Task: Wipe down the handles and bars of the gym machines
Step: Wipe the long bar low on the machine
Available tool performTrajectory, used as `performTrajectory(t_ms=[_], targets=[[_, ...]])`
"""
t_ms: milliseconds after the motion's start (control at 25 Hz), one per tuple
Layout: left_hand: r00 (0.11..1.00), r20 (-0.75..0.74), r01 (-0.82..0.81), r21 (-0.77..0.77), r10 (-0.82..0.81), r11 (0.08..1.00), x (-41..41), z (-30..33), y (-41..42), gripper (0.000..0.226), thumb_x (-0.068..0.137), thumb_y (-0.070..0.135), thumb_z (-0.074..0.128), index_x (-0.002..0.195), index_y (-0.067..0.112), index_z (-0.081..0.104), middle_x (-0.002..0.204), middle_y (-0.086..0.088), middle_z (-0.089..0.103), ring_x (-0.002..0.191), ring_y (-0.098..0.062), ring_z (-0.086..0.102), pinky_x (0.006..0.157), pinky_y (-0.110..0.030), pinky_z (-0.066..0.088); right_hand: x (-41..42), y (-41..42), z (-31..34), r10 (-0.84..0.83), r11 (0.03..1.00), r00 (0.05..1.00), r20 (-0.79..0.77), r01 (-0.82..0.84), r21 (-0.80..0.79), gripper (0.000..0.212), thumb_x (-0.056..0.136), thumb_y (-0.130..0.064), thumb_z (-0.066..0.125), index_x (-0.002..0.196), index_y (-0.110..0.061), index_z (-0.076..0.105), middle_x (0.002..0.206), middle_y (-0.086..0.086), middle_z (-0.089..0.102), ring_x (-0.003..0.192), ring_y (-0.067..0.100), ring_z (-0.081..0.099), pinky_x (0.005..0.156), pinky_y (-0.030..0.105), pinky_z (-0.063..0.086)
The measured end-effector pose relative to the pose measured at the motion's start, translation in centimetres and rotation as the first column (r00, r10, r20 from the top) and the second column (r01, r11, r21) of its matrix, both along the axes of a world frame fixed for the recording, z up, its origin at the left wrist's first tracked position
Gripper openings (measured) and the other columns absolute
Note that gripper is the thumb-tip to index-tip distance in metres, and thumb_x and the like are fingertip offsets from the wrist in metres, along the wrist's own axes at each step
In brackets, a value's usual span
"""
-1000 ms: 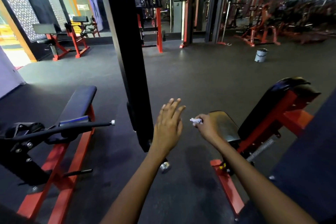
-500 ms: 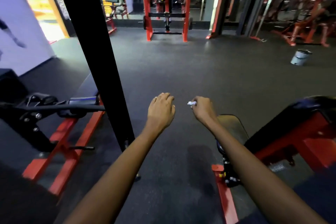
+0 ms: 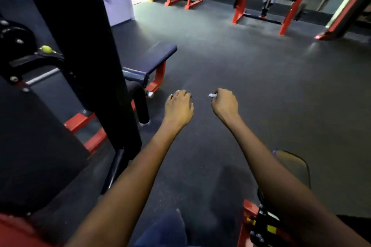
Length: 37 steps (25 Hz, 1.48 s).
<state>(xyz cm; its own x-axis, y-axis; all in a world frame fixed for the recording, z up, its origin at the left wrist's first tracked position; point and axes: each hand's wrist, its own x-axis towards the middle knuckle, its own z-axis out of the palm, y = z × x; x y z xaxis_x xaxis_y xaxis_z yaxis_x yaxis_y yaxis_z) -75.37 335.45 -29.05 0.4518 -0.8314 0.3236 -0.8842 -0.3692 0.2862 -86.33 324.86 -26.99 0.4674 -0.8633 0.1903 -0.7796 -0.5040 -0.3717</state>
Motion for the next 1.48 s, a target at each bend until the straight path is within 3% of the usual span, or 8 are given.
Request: performTrajectory(t_ms=[200,480,840,1120,1360,1480], targets=[[0.985,-0.022,-0.173,-0.039,0.172,0.984,3.8,-1.1,-5.1,0.033,0.094,0.023,0.051,0.125,0.012,0.057,0.13,-0.004,0.055,0.124,-0.022,0.047,0.102,-0.034,0.033,5.0,-6.2,-1.3,0.175,0.984,0.985,0.0,-0.175,-0.031,0.019,0.088,-0.01,0.049,0.096,0.003,0.062,0.1,0.021,0.062,0.093,0.041,0.057,0.07,0.04,0.044],[0.954,-0.031,-0.299,-0.086,0.297,0.95,11.1,-0.6,-18.3,0.031,0.089,0.018,0.055,0.118,0.007,0.061,0.12,-0.008,0.06,0.117,-0.028,0.053,0.1,-0.039,0.039,12.7,-19.7,-0.3,0.337,0.94,0.941,-0.039,-0.339,-0.049,0.018,0.091,-0.01,0.046,0.097,0.002,0.058,0.105,0.019,0.058,0.099,0.038,0.053,0.075,0.04,0.041],[0.885,-0.007,-0.466,-0.022,0.466,0.885,19.6,-0.4,-28.5,0.032,0.09,0.021,0.054,0.12,0.011,0.06,0.123,-0.003,0.061,0.117,-0.024,0.054,0.101,-0.036,0.04,22.9,-31.8,0.6,0.526,0.848,0.85,-0.034,-0.527,-0.062,0.019,0.092,-0.011,0.045,0.102,0.0,0.057,0.109,0.017,0.057,0.104,0.036,0.052,0.082,0.04,0.04],[0.711,-0.006,-0.703,-0.052,0.703,0.71,26.1,0.3,-34.0,0.033,0.088,0.017,0.057,0.12,0.008,0.06,0.122,-0.008,0.061,0.116,-0.027,0.054,0.1,-0.038,0.04,34.5,-39.4,1.5,0.795,0.592,0.603,-0.063,-0.795,-0.132,0.021,0.094,-0.013,0.045,0.106,-0.003,0.058,0.111,0.015,0.058,0.105,0.035,0.052,0.082,0.039,0.039],[0.442,-0.048,-0.896,0.014,0.896,0.443,29.5,-1.6,-32.5,0.039,0.089,0.019,0.055,0.127,0.01,0.057,0.132,-0.006,0.057,0.124,-0.025,0.05,0.107,-0.037,0.036,43.5,-38.4,0.1,0.953,0.304,0.303,0.02,-0.949,-0.084,0.02,0.09,-0.009,0.048,0.102,0.002,0.058,0.106,0.018,0.058,0.099,0.037,0.054,0.075,0.039,0.041],[0.299,-0.076,-0.954,0.014,0.951,0.301,30.3,-3.9,-29.9,0.037,0.088,0.016,0.056,0.123,0.009,0.06,0.126,-0.006,0.06,0.119,-0.025,0.054,0.103,-0.037,0.041,47.6,-35.1,-2.1,0.987,0.155,0.154,0.051,-0.988,-0.017,0.016,0.089,-0.009,0.047,0.095,0.0,0.059,0.103,0.018,0.059,0.098,0.037,0.055,0.075,0.039,0.043]])
